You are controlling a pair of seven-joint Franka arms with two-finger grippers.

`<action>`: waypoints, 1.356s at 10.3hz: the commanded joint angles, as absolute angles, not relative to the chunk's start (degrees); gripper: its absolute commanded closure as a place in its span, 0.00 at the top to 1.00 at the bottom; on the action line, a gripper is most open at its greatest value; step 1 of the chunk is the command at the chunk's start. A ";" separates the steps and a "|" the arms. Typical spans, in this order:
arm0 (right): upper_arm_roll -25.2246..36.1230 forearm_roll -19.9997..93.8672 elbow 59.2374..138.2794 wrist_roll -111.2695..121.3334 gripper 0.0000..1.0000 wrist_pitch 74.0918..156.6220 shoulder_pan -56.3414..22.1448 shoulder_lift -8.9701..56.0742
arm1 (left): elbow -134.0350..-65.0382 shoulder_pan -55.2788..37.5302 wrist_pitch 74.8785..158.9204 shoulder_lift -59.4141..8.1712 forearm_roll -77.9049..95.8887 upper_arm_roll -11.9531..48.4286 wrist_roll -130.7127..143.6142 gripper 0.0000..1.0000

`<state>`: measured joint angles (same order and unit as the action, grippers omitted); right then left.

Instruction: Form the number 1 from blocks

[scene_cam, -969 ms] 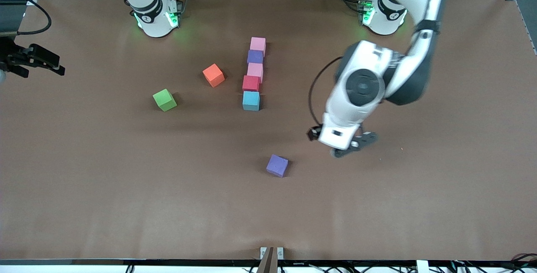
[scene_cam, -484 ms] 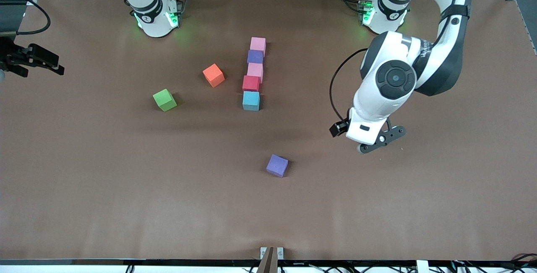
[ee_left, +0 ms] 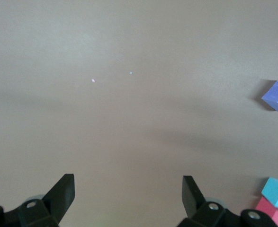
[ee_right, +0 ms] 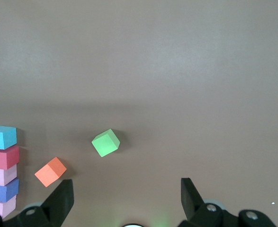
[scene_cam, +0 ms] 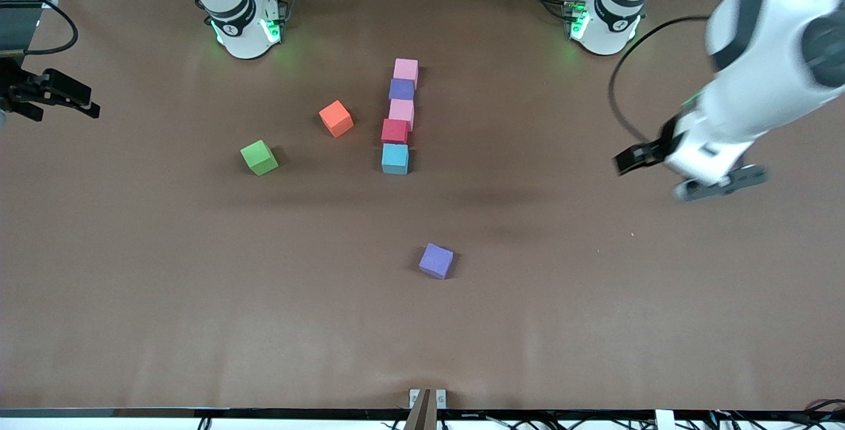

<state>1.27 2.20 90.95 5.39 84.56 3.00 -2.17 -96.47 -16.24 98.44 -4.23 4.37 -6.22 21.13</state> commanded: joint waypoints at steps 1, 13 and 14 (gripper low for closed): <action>0.62 2.55 91.14 5.19 1.00 84.11 4.04 -2.81 | -96.78 -7.68 97.74 -0.54 2.03 0.68 17.68 1.00; 0.62 2.64 91.14 5.36 1.00 84.11 4.57 -2.72 | -84.91 0.00 84.99 1.41 0.09 6.15 5.45 1.00; 0.62 2.64 91.14 5.36 1.00 84.11 4.57 -2.72 | -84.29 0.00 84.99 1.41 -0.35 6.07 5.36 1.00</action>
<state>1.28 2.19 90.96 5.39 84.55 3.49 -2.17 -87.00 -1.29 86.90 2.01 -0.93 5.17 6.88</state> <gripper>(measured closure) 0.000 0.000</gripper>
